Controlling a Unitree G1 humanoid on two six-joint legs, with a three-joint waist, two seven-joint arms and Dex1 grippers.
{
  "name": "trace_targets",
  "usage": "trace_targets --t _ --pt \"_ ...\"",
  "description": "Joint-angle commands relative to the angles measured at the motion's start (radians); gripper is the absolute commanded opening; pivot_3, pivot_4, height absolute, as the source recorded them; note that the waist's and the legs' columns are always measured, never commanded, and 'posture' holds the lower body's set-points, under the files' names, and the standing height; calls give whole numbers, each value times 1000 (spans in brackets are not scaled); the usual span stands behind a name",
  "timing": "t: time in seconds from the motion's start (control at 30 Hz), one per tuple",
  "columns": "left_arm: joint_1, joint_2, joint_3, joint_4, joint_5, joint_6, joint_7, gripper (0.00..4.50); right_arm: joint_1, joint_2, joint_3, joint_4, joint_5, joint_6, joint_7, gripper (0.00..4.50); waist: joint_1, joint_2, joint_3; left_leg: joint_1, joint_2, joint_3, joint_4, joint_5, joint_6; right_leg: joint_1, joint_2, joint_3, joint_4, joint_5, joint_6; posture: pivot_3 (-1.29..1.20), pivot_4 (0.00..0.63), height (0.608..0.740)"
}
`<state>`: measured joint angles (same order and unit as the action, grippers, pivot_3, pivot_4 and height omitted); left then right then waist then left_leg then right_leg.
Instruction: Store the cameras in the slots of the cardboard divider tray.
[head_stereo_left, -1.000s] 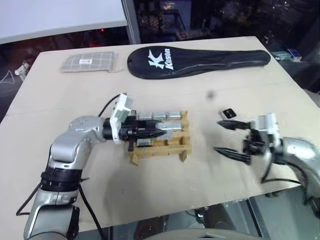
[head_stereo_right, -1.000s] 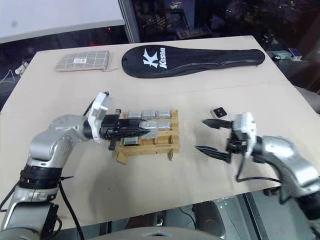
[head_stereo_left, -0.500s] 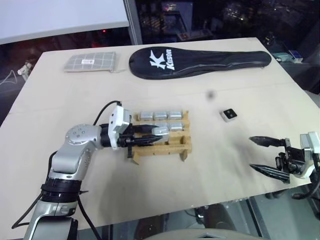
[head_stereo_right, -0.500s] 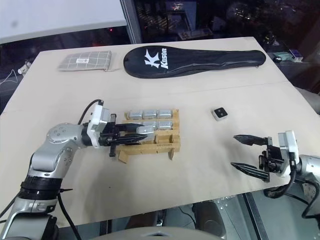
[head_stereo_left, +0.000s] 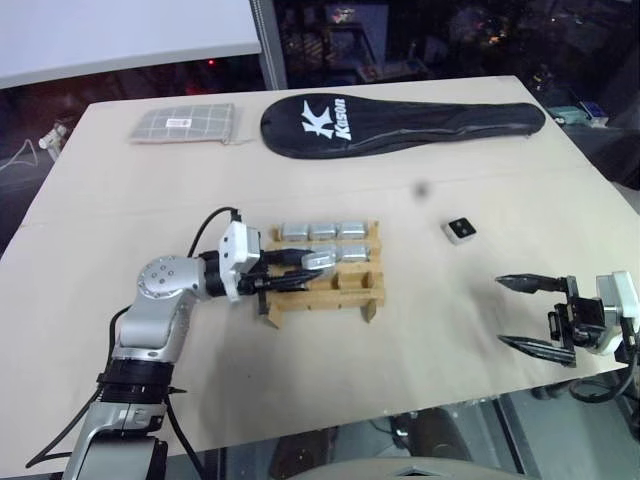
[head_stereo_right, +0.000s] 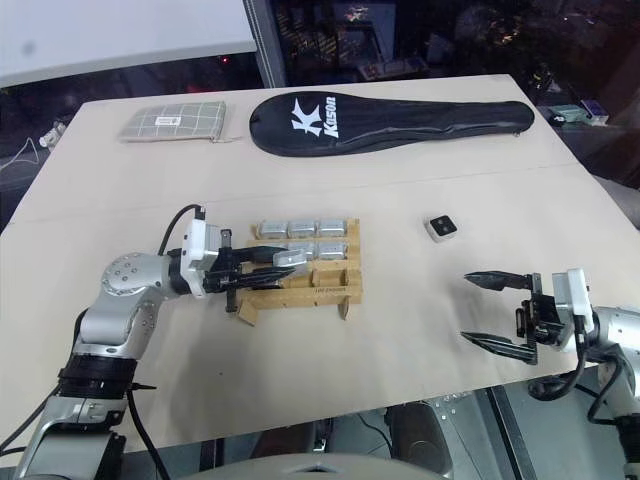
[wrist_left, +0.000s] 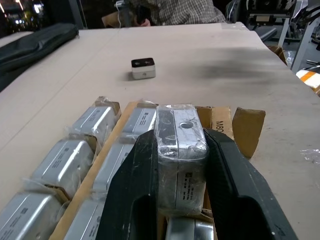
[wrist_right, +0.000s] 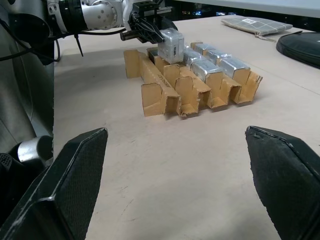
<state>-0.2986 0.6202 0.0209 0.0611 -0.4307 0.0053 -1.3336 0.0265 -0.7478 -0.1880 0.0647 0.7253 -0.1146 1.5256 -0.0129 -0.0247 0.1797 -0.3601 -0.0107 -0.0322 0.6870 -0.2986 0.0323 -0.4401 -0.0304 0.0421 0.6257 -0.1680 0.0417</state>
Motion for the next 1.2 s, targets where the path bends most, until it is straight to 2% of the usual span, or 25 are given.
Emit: trace_targets --t 0.03,0.33,1.2 --pt "-19 13 -19 16 18 -26 -25 716 -12 5 -41 -13 3 -22 35 4387 0 0 0 0 0 0 0 0 0 0 0 0 0 0 0 0 150 740" --pt "-27 27 -40 53 -4 36 -82 716 -8 27 -54 -33 -7 -16 6 4387 -1 2 -1 1 0 0 0 0 0 1 0 0 0 0 0 0 150 740" --pt "-101 -20 -97 168 53 -17 -104 716 -3 58 -67 -36 -30 -36 -23 4387 0 5 -3 3 -1 1 0 0 0 3 0 0 0 0 0 0 150 740"
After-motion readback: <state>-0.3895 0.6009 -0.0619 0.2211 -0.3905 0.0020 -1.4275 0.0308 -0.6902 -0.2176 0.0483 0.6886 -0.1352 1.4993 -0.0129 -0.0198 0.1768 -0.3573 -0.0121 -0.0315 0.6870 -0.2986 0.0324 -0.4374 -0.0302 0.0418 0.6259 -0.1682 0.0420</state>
